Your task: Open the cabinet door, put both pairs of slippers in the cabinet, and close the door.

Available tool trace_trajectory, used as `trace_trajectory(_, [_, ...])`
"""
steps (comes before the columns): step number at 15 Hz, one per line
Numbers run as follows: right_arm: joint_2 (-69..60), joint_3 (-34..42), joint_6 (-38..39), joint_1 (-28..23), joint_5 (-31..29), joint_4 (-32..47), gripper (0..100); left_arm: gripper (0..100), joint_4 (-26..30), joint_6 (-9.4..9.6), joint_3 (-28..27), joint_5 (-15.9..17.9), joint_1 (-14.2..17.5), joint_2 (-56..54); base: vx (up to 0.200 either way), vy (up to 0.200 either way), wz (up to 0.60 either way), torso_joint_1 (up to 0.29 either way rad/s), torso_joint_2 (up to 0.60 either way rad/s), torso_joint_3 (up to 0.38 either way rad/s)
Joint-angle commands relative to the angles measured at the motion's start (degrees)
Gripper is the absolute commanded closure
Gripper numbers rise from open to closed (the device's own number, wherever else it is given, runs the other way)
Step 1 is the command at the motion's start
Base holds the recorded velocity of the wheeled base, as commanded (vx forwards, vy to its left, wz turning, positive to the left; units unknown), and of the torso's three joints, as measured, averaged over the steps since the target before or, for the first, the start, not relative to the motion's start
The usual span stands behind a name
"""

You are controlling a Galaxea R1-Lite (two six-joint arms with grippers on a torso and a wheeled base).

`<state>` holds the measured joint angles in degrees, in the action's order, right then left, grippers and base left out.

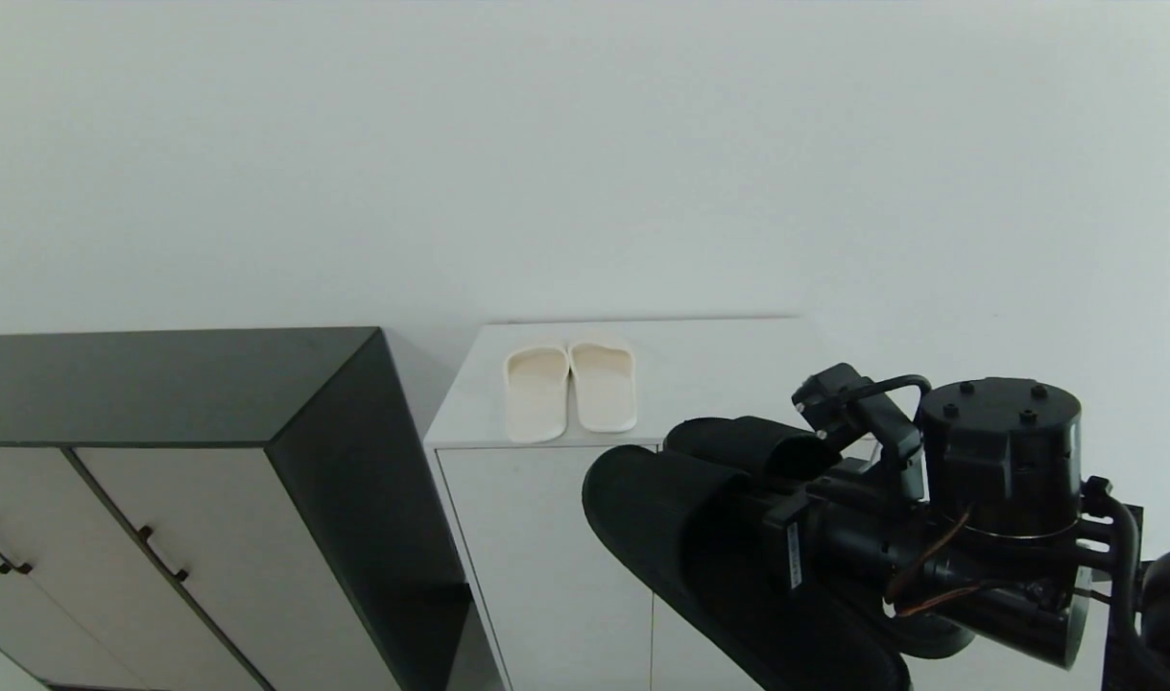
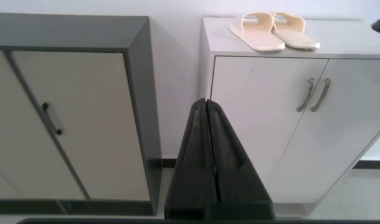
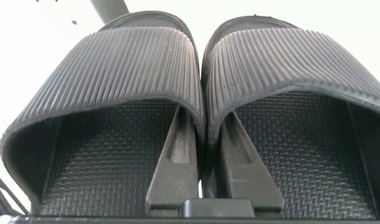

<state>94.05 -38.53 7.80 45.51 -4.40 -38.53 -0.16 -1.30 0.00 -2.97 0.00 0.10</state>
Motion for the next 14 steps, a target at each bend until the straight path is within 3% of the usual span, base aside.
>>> trace_trajectory(1, [0.08, 0.13, 0.02, 0.02, 0.01, 0.04, 100, 100, -0.02, -0.01, 0.0, -0.01, 0.0, -0.01, 0.0, 0.0, 0.0, 0.0, 0.0, 0.0])
trace_trajectory(9, [0.61, 1.27, -0.95, 0.2, 0.18, -0.05, 100, 100, -0.02, -0.1, 0.0, -0.01, 0.0, -0.01, 0.0, 0.0, 0.0, 0.0, 0.0, 0.0])
trace_trajectory(14, [0.52, 1.53, -0.95, 0.46, 0.18, -0.14, 100, 100, -0.02, 0.25, 0.0, -0.01, 0.0, -0.01, 0.0, 0.0, 0.0, -0.148, 0.33, 0.184])
